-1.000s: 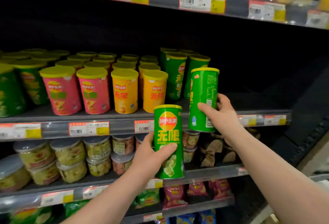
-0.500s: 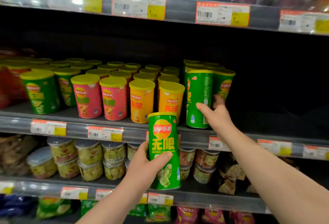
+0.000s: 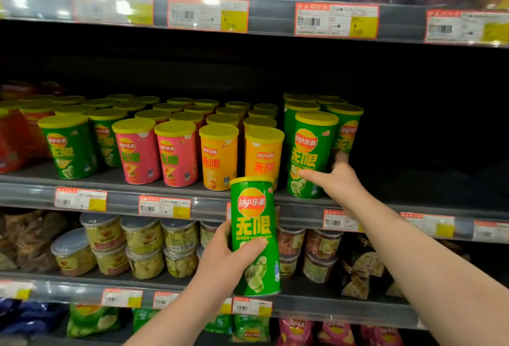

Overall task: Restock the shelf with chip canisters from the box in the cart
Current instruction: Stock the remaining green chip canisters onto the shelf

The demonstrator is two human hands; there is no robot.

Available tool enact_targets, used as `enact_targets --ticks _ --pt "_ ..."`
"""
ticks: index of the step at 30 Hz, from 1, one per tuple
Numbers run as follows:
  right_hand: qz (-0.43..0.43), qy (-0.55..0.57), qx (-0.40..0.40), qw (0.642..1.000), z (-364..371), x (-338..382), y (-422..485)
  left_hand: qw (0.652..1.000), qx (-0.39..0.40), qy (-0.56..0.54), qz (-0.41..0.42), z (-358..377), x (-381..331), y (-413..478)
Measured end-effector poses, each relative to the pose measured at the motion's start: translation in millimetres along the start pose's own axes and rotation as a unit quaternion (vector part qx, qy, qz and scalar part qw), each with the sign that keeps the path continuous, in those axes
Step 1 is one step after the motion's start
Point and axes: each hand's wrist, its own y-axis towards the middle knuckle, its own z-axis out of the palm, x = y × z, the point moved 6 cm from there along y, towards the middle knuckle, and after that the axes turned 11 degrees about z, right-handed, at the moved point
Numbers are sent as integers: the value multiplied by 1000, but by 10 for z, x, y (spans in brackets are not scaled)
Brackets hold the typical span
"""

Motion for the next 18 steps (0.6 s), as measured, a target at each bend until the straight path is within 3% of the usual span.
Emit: enact_targets --ticks 4,8,13,18 --pt "-1 -16 42 999 32 5 -4 1000 5 -4 1 11 -11 -11" --pt "-9 -33 -3 999 4 24 -27 1000 12 -9 7 21 -16 -18" --pt "-12 -2 50 999 51 46 -50 1000 11 -9 16 34 -17 9" --pt "-19 -27 40 999 45 35 -31 999 30 -5 28 141 -33 56"
